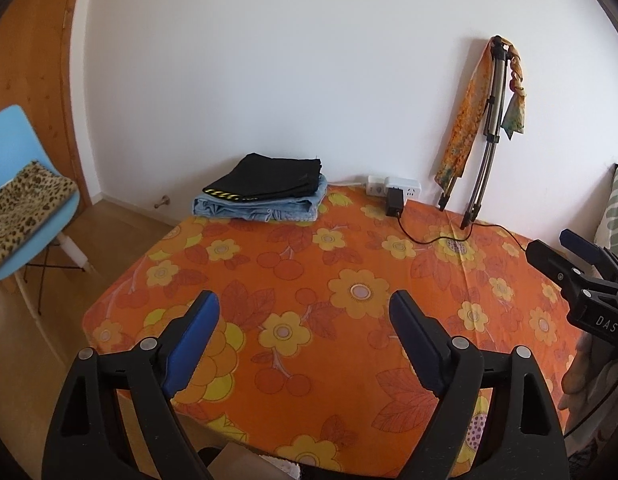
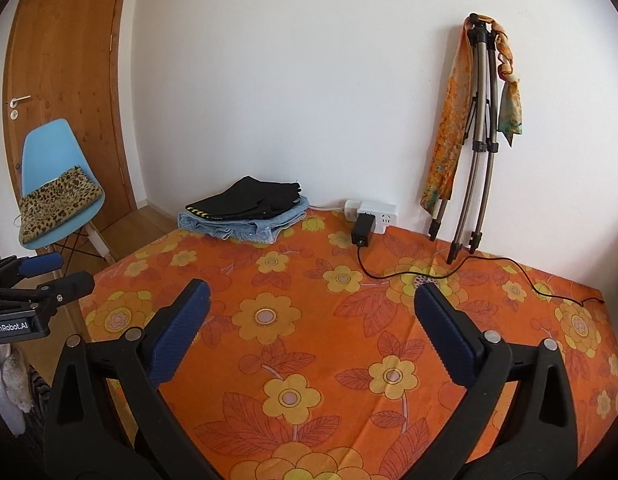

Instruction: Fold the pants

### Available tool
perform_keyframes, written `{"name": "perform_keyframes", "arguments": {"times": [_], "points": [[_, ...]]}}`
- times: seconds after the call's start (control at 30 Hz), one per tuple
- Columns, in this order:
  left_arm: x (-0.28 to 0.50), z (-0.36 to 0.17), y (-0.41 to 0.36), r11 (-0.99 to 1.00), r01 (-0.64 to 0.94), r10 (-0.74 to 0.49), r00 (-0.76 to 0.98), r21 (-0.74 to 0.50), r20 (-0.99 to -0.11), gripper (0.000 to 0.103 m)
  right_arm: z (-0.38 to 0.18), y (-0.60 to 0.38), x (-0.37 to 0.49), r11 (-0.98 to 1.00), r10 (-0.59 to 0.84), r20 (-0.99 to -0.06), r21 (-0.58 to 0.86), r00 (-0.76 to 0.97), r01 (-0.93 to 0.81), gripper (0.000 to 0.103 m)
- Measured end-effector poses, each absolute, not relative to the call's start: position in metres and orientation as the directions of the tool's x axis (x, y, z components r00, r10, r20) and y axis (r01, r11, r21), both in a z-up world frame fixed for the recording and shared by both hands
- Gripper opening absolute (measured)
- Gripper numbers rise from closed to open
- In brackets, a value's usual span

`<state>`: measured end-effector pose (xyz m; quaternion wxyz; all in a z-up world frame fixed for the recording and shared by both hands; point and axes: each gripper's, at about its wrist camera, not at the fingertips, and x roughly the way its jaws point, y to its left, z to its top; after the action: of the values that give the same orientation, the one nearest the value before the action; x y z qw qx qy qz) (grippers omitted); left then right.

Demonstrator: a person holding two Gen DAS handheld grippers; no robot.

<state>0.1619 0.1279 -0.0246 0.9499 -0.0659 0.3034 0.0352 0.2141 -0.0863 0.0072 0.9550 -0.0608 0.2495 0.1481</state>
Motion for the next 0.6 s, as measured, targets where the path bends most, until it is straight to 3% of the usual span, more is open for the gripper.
{"name": "perform_keyframes", "arguments": {"times": [0.6], "points": [[0.162,-0.042,0.111,0.989,-0.115,0.035,0.782,-0.088,-0.622,0.087,-0.009,-0.095,0.210,0.956,0.234,-0.514,-0.032,0.826,-0.291,0.103]]}}
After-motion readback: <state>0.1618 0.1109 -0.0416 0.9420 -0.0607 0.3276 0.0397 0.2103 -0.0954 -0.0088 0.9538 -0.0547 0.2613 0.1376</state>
